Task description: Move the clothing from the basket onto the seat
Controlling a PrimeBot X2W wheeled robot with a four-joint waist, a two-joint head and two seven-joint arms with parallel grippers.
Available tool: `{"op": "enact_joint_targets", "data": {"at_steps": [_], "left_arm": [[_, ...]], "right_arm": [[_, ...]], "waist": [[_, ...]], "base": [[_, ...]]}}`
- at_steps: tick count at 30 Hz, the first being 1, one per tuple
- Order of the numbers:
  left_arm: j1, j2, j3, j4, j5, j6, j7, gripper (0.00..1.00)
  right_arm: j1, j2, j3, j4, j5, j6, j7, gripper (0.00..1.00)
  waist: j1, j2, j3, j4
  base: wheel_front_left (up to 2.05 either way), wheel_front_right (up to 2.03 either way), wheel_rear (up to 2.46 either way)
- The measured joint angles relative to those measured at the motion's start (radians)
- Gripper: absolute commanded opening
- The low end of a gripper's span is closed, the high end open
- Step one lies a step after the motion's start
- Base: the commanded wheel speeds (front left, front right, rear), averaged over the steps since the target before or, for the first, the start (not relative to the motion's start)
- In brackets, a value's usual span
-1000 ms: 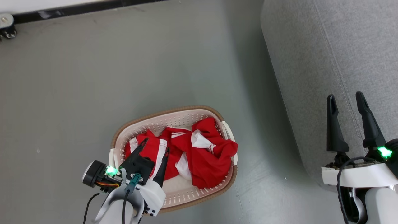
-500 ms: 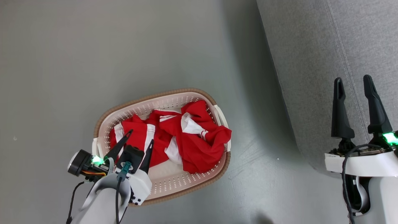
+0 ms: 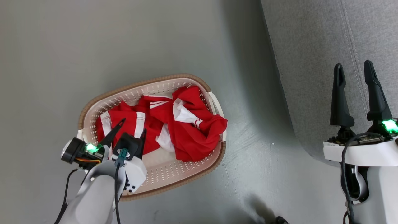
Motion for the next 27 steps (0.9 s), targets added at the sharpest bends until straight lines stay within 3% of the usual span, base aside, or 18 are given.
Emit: {"op": "enact_joint_targets", "data": {"at_steps": [7, 27], "left_arm": [[-0.047, 0.013, -0.001, 0.051, 0.011, 0.018, 0.027, 1.0], [-0.135, 0.018, 0.021, 0.168, 0.036, 0.131, 0.128, 1.0]], "right_arm": [[-0.025, 0.0, 0.006, 0.008, 0.005, 0.0, -0.008, 1.0], [-0.077, 0.0, 0.034, 0.036, 0.029, 0.0, -0.01, 1.0]], "waist": [[0.0, 0.0, 0.04, -0.013], [0.0, 0.0, 0.113, -0.039]], "base": [[0.0, 0.0, 0.0], [0.0, 0.0, 0.0]]}}
